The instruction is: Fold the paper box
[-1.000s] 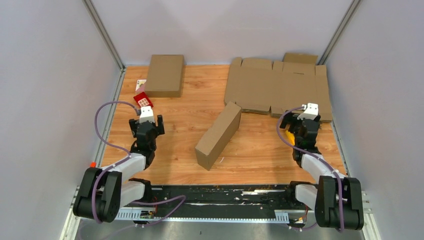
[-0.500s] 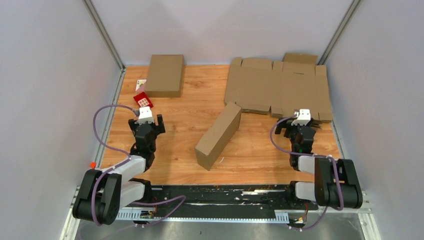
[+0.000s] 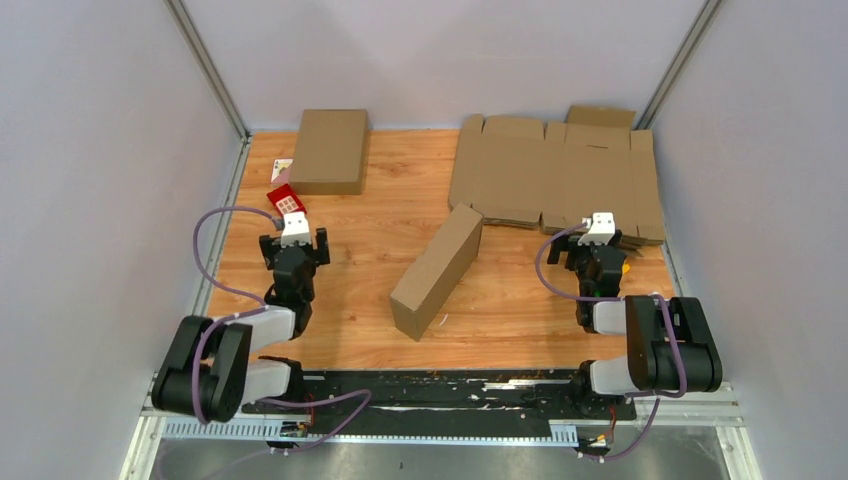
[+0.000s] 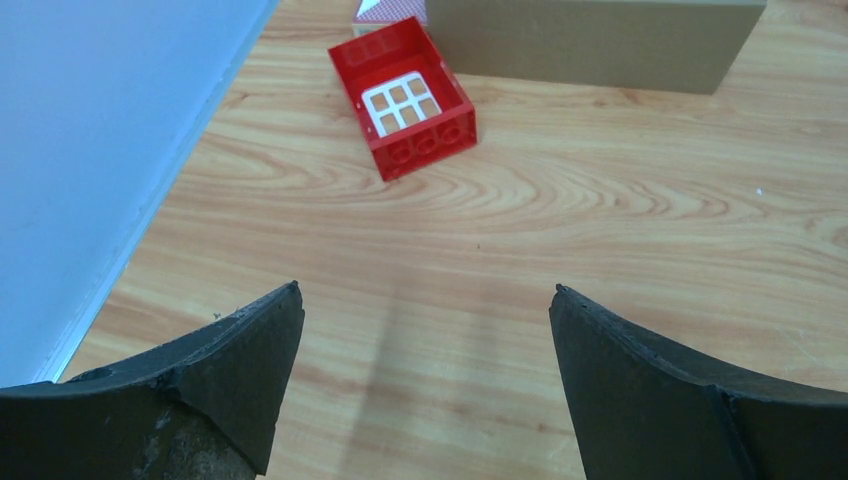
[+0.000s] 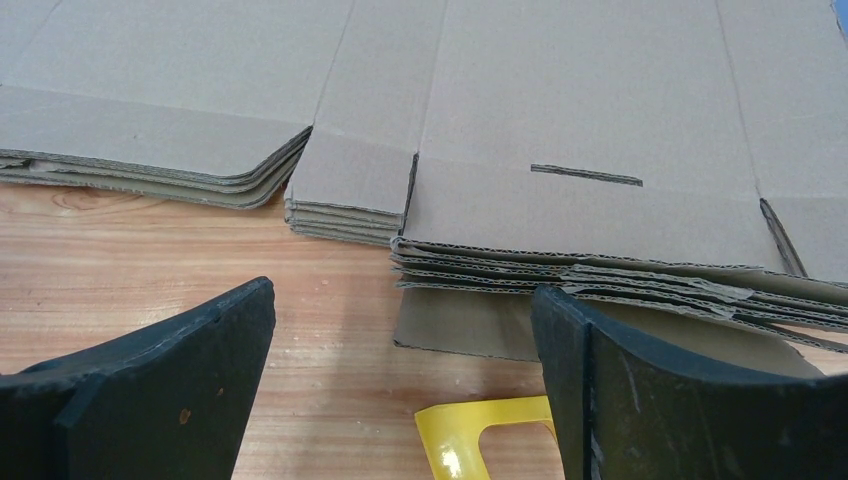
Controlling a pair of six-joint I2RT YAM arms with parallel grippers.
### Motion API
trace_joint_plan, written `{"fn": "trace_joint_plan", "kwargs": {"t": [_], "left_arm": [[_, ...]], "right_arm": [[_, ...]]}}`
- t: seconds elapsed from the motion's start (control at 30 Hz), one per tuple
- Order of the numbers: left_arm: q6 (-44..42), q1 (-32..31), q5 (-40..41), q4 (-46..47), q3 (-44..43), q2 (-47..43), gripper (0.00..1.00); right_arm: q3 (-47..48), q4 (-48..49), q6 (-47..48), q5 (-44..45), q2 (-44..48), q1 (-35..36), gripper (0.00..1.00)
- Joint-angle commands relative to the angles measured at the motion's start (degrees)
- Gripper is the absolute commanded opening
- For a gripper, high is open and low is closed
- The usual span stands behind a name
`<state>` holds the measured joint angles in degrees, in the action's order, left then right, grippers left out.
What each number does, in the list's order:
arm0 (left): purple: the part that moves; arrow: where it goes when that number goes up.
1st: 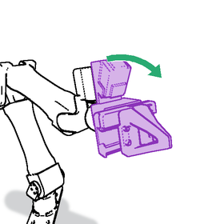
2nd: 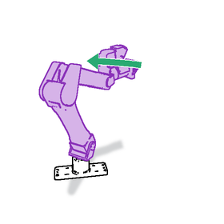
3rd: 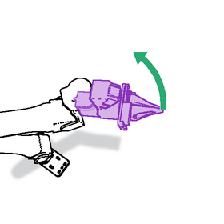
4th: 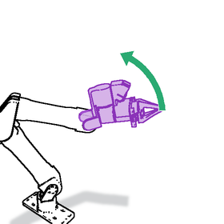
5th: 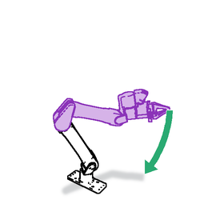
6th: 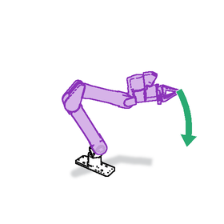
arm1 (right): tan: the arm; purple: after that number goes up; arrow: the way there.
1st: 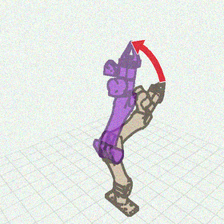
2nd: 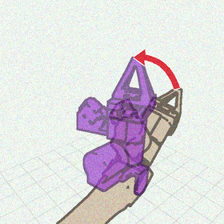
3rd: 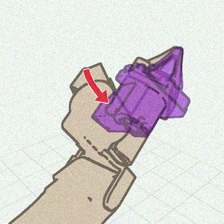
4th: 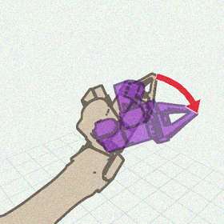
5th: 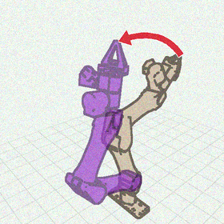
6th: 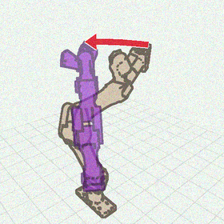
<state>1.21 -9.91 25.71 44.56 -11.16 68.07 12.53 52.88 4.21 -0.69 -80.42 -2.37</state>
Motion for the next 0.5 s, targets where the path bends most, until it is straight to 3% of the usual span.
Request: {"fn": "trace_joint_plan", "kwargs": {"t": [0.0,0.3,0.47], "left_arm": [[-3.42,1.70,-1.65,19.24,0.65,10.16,1.00],[-5.61,2.09,-9.87,18.00,1.15,9.73,1.00],[-5.70,2.08,-10.25,18.38,1.19,9.92,1.00]], "right_arm": [[1.57,2.16,0.73,-0.63,0.79,0.35,1.00],[1.59,2.15,0.75,-0.55,0.80,0.31,1.00],[1.61,2.11,0.76,-0.54,0.79,0.35,1.00]]}}
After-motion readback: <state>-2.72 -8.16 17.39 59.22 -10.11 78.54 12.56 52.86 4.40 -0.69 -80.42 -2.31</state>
